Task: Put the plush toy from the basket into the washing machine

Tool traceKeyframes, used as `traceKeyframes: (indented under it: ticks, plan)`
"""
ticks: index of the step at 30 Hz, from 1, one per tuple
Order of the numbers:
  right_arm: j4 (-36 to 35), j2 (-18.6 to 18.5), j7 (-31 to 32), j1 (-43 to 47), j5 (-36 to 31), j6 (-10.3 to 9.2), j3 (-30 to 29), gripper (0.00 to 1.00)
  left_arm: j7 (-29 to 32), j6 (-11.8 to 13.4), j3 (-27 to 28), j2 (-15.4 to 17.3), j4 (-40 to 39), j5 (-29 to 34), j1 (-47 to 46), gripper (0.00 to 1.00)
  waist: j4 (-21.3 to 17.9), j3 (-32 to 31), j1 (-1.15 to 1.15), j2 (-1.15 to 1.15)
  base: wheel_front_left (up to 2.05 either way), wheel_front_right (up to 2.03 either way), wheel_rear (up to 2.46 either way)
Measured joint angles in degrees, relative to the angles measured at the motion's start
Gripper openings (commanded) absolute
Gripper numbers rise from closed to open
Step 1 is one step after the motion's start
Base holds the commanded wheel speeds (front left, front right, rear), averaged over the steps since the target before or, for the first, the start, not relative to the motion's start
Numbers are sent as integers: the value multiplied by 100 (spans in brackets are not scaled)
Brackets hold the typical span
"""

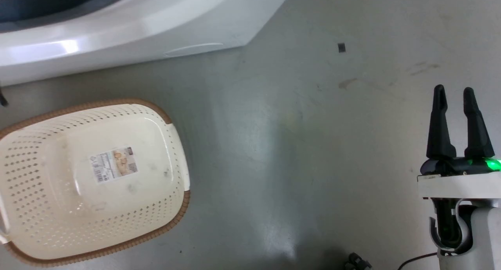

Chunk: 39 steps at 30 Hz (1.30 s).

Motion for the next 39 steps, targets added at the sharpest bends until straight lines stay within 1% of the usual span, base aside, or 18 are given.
traceKeyframes:
  ticks: [4, 8, 9, 10, 15, 19, 25, 32, 39]
  plan:
    - [-19, 0, 0, -25, 40, 0, 33, 100, 0, 18, 51, 111, -25, 52, -199, 0, -109, 155, -1, 0, 0, 0, 0]
    - [-20, 0, 0, -55, 42, 0, 44, 100, 0, 66, 64, 118, -33, 63, -270, 0, -131, 234, 0, 0, 0, 0, 0]
    - [-18, 0, 0, -59, 42, 0, 44, 100, -4, 60, 66, 102, 9, 56, -273, 45, -123, 237, -1, 0, 0, 0, 0]
    - [-16, 0, 0, -60, 42, 0, 44, 100, -7, 67, 48, 97, 29, 70, -273, 100, -111, 234, 0, 0, 0, 0, 0]
    - [1, 0, 0, -61, 38, 0, 92, 100, -8, 65, -5, 45, 62, 112, -227, 100, -52, 120, -1, 0, 0, 0, 0]
    - [36, 1, 0, -60, -16, 0, 122, 100, -8, 64, 36, -74, 58, 69, 66, 100, -3, -57, -1, 0, 0, 0, 0]
    - [52, 1, 0, -52, -119, 0, 118, 100, -8, 86, 187, -243, -58, -27, 820, 100, 82, -383, -1, 0, 0, 0, 0]
    - [74, 0, 0, 15, -277, 0, 126, 100, -8, 110, 403, -396, -422, -65, 1502, 100, 222, -779, -1, 0, 0, 0, 0]
    - [90, 1, 0, 269, -421, 0, 159, 100, -9, 318, 608, -757, -1127, 91, 2760, 100, 398, -1305, -1, 0, 0, 0, 0]
